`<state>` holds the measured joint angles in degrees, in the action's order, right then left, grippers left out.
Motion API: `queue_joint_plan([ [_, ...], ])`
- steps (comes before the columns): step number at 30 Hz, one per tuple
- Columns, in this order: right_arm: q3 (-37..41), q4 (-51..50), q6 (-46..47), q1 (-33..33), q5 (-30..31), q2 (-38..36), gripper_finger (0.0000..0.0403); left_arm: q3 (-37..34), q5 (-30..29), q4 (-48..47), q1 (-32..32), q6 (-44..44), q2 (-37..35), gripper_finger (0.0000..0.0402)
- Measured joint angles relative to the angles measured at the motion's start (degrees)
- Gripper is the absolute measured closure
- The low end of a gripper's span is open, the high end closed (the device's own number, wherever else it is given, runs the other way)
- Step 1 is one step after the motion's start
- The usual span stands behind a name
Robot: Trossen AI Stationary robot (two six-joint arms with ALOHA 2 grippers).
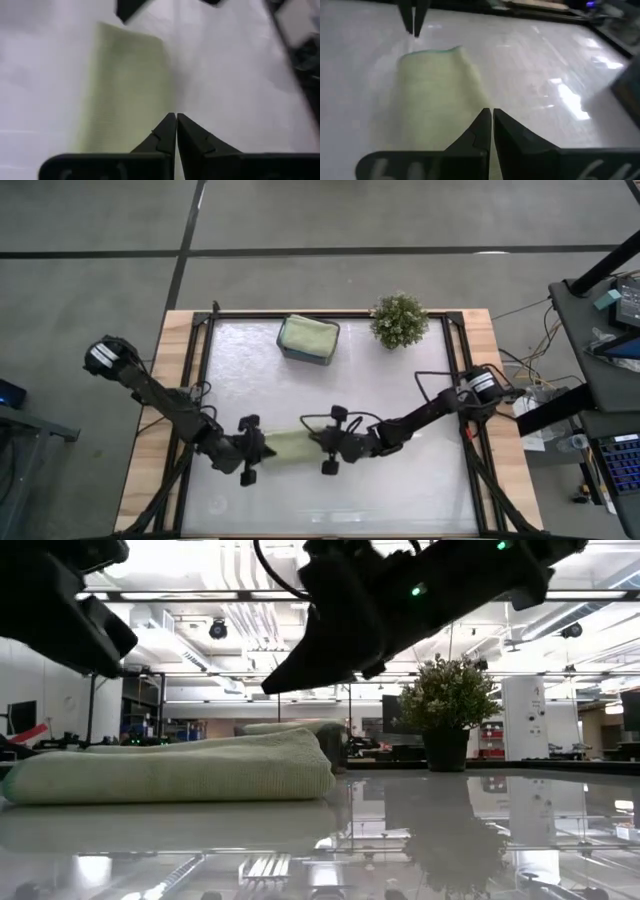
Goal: Fold microfiber towels
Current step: Fold the green microfiber towel, then put the folded green microfiber towel into the black bin
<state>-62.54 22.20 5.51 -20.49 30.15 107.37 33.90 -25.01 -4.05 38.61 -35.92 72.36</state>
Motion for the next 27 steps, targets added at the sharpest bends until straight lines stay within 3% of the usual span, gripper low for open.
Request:
queue_joint_plan([
  [3,-0.02,1.46,1.31,1.77,1.40,1.25,0.0390,-1.97,-7.44,-0.72,-0.01,0.60,-0.44,0.0402],
  [7,0.11,2.19,5.61,3.79,1.42,4.47,0.0390,-4.83,-11.87,-3.06,-0.43,-4.76,0.62,0.0402],
  [17,0.43,0.46,4.92,4.41,1.49,7.34,0.0390,-7.55,-12.05,-3.01,-0.74,-14.34,6.36,0.0402],
  [24,0.16,-5.23,6.22,4.24,1.06,0.81,0.0390,-6.48,-11.52,-3.02,-0.74,-13.23,4.47,0.0402],
  [27,-0.36,-12.84,12.30,4.27,-0.78,-3.71,0.0390,-5.64,-5.97,-2.99,-0.79,-14.40,0.73,0.0402],
])
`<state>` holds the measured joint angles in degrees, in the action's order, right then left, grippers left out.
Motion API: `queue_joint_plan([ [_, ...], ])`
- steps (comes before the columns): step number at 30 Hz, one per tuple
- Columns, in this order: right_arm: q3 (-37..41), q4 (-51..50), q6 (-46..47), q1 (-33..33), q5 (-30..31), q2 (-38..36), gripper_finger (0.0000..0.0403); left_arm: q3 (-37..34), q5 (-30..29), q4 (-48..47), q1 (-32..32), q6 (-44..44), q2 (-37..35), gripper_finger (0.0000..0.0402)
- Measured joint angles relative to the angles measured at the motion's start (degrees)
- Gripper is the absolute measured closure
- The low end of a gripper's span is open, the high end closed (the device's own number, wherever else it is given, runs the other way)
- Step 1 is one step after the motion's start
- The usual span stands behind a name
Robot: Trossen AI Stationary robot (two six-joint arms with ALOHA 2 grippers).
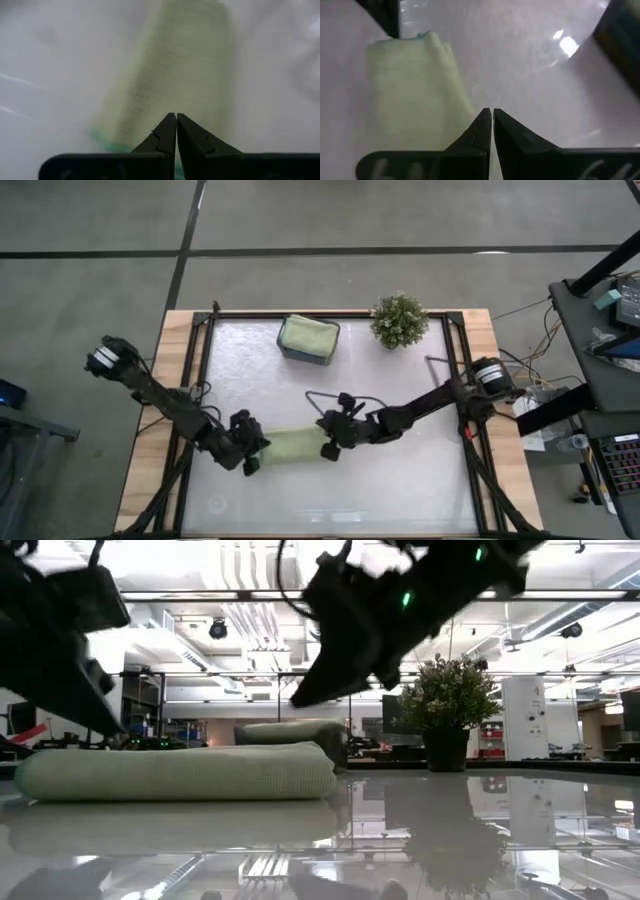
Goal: Fold microfiber towels
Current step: Put the folded green microfiber towel into the black bin
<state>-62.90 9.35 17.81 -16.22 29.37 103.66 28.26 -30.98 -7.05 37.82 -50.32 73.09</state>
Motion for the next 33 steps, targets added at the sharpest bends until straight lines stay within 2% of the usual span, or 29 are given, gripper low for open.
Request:
queue_joint_plan([
  [3,-0.69,-8.17,7.46,0.08,-4.83,-4.40,0.0383,0.32,7.57,-0.76,0.06,-8.80,-4.65,0.0402],
  [6,-0.58,-13.57,15.86,0.04,-9.69,-8.13,0.0357,0.18,10.54,-4.40,0.13,-23.31,-9.15,0.0402],
  [9,0.80,-14.81,23.92,0.04,-15.43,-10.18,0.0317,-0.52,10.41,-9.05,0.17,-40.56,-12.94,0.0402],
  [11,1.67,-14.81,28.39,0.02,-18.40,-10.34,0.0286,-0.78,9.11,-10.99,0.22,-47.42,-14.33,0.0402],
  [16,4.38,-14.12,35.71,-0.14,-19.75,-9.73,0.0208,-0.87,8.40,-9.09,0.39,-48.31,-13.51,0.0384],
  [19,6.61,-11.19,37.76,-0.14,-18.86,-9.00,0.0169,-0.89,8.86,-6.90,0.26,-48.38,-11.07,0.0351],
  [22,8.28,-6.79,38.00,-0.06,-18.80,-8.37,0.0140,-0.91,13.48,-5.24,0.21,-51.91,-8.03,0.0306],
  [25,9.57,-3.09,38.66,-0.01,-18.81,-7.43,0.0120,-0.93,15.72,-5.39,0.15,-55.58,-5.06,0.0254],
  [29,9.67,-0.93,38.79,-0.01,-18.78,-6.00,0.0104,-0.80,15.36,-2.49,-0.02,-56.98,-0.62,0.0190],
  [33,9.75,0.47,39.29,0.02,-18.72,-3.77,0.0099,-0.70,13.99,1.44,-0.59,-56.87,3.54,0.0149],
])
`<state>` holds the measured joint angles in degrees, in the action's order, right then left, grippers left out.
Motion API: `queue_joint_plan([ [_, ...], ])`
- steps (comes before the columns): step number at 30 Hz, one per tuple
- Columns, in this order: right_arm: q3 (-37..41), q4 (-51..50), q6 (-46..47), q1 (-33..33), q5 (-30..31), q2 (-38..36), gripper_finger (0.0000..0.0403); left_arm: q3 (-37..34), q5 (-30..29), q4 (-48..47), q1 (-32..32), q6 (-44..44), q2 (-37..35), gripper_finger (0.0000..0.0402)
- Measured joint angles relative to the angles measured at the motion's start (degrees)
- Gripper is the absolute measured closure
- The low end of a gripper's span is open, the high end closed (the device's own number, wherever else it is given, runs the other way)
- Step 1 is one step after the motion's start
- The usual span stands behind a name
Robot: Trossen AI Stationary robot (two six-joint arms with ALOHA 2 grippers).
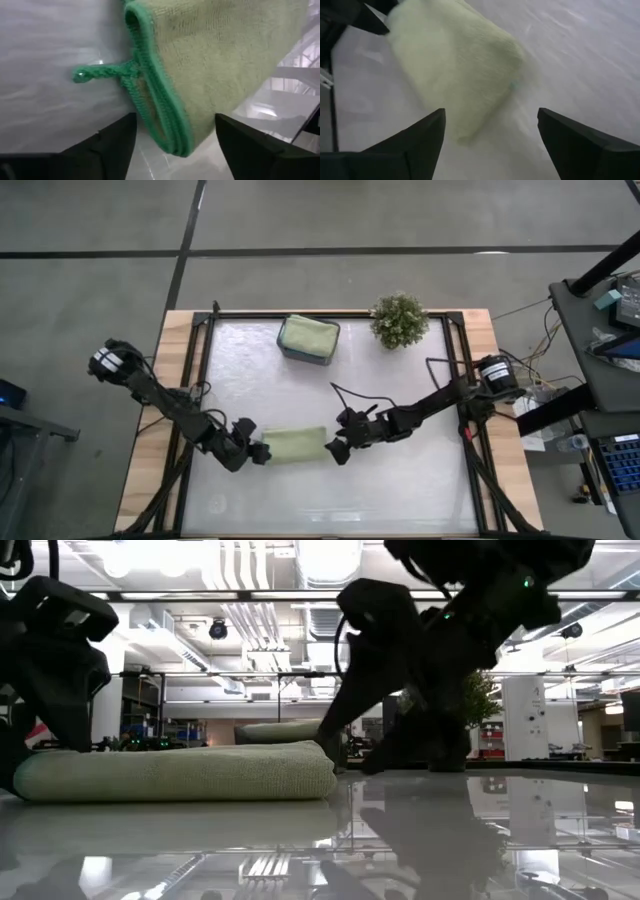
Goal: Fold microfiber towels
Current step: Put the folded green microfiber towel into the black bin
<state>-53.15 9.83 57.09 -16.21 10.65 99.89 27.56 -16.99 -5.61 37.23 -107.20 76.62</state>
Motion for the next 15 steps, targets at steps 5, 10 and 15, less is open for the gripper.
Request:
queue_joint_plan([
  [5,-0.19,6.81,-0.12,0.34,-0.14,2.75,0.0099,-0.01,-1.96,2.38,-0.03,0.17,2.16,0.0137],
  [10,-0.07,11.98,-0.72,0.78,-0.12,5.00,0.0100,0.01,-6.13,2.94,-0.18,1.14,2.10,0.0137],
  [15,-0.62,15.92,-1.18,0.87,-0.35,7.65,0.0107,-0.10,-9.30,3.00,-0.46,2.74,3.14,0.0153],
])
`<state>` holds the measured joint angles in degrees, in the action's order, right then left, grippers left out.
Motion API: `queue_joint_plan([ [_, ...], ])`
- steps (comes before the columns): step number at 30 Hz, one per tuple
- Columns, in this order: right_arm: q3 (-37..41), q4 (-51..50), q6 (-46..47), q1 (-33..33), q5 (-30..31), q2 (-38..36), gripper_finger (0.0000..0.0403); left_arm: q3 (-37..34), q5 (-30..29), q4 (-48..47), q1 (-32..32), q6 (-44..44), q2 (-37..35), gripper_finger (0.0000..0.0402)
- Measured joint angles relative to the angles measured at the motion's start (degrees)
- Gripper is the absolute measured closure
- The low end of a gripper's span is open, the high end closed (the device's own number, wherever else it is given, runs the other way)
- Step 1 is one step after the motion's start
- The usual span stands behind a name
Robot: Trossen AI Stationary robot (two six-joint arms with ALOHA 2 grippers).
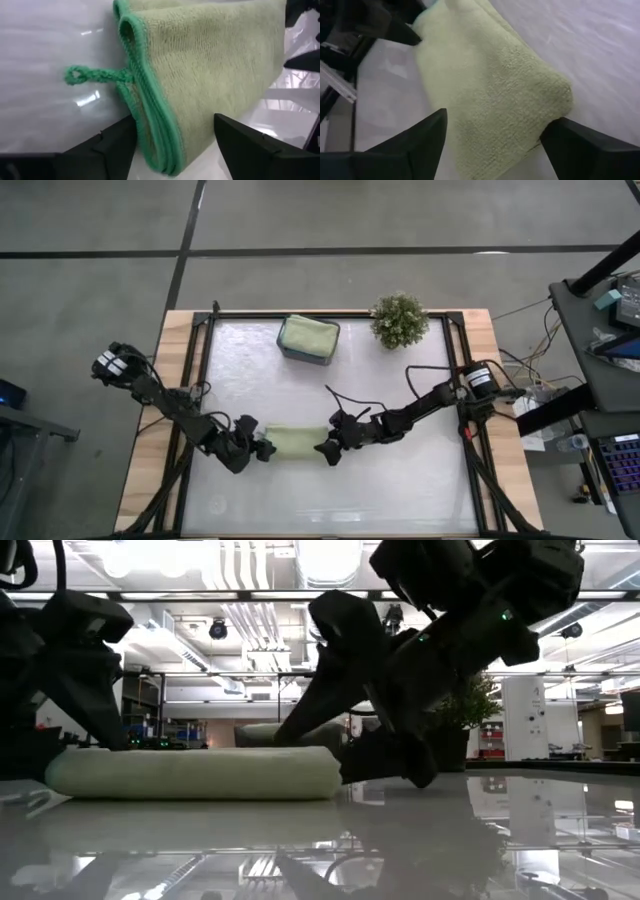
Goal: Fold microfiber towels
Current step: Put the folded green microfiber towel into the black bin
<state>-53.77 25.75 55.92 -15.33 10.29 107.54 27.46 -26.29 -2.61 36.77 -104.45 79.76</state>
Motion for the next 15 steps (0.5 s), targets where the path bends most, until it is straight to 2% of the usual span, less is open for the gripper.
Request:
queue_joint_plan([
  [3,-0.29,0.38,-0.32,0.00,0.06,0.27,0.0119,0.02,-1.81,0.76,-0.02,1.19,1.24,0.0176],
  [6,-0.29,0.42,-1.04,0.00,0.66,0.27,0.0148,0.02,-2.99,1.71,-0.04,3.00,2.41,0.0209],
  [15,-0.29,1.68,-3.39,0.00,1.76,0.38,0.0288,-0.09,-5.94,1.77,-0.19,7.51,3.10,0.0349],
])
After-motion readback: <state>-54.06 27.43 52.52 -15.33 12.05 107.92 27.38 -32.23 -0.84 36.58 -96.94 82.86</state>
